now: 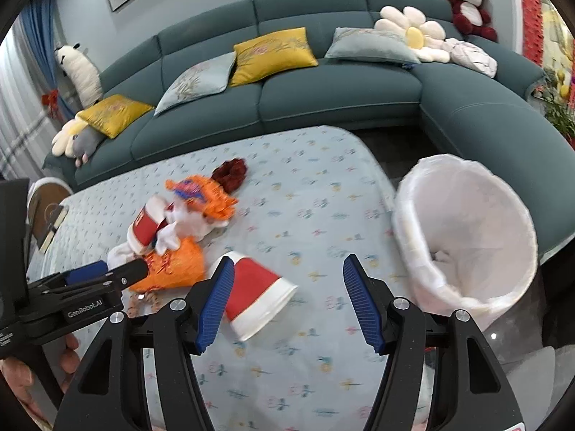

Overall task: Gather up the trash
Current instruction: 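Grasp the red paper cup rim with the right gripper while the left grasps the brown beaded string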

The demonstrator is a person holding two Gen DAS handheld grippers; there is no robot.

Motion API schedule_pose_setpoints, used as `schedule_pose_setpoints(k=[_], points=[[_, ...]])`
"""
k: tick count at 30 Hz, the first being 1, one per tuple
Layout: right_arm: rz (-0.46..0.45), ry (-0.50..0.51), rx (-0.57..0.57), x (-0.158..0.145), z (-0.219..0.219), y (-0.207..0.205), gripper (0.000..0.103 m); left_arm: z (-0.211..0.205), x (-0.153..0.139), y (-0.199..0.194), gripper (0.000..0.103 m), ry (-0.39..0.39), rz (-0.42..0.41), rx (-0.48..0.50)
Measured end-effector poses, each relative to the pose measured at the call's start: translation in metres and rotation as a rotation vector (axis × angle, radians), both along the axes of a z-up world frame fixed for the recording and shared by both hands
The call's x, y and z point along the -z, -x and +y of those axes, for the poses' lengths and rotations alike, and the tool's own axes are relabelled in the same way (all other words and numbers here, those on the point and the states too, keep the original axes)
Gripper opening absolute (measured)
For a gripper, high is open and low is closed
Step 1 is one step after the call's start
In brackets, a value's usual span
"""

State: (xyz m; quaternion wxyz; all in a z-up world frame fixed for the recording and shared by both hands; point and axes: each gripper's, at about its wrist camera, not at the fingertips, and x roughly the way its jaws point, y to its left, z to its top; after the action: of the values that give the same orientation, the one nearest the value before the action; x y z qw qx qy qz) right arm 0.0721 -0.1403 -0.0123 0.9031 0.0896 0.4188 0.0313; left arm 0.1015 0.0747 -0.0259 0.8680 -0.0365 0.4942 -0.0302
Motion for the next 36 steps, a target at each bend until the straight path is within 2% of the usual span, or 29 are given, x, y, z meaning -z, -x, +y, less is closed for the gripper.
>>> schedule_pose_setpoints(k=[7,15,19,23,26,32,36], points=[[0.079,-0.054,-0.005,0.034,0.021,-0.003,0.061,0.053,0.044,0.007,0.077,0.039,0.112,-0.132],[0.135,-0.044,-0.037,0.062,0.042,-0.003,0.061,0.068,0.074,0.014,0.072,0.041,0.182,-0.169],[0.15,-0.044,-0.059,0.068,0.048,-0.003,0.061,0.074,0.085,0.014,0.059,0.066,0.213,-0.179],[0.166,-0.041,-0.078,0.077,0.054,-0.006,0.061,0.072,0.09,0.015,0.042,0.086,0.22,-0.166],[0.177,-0.04,-0.09,0.084,0.057,-0.009,0.061,0.065,0.09,0.014,0.019,0.081,0.21,-0.135],[0.191,-0.052,-0.113,0.094,0.062,-0.016,0.056,0.047,0.078,0.012,0.014,0.112,0.164,-0.099],[0.206,-0.064,-0.128,0.102,0.064,-0.019,0.046,0.03,0.071,0.006,0.014,0.113,0.134,-0.059]])
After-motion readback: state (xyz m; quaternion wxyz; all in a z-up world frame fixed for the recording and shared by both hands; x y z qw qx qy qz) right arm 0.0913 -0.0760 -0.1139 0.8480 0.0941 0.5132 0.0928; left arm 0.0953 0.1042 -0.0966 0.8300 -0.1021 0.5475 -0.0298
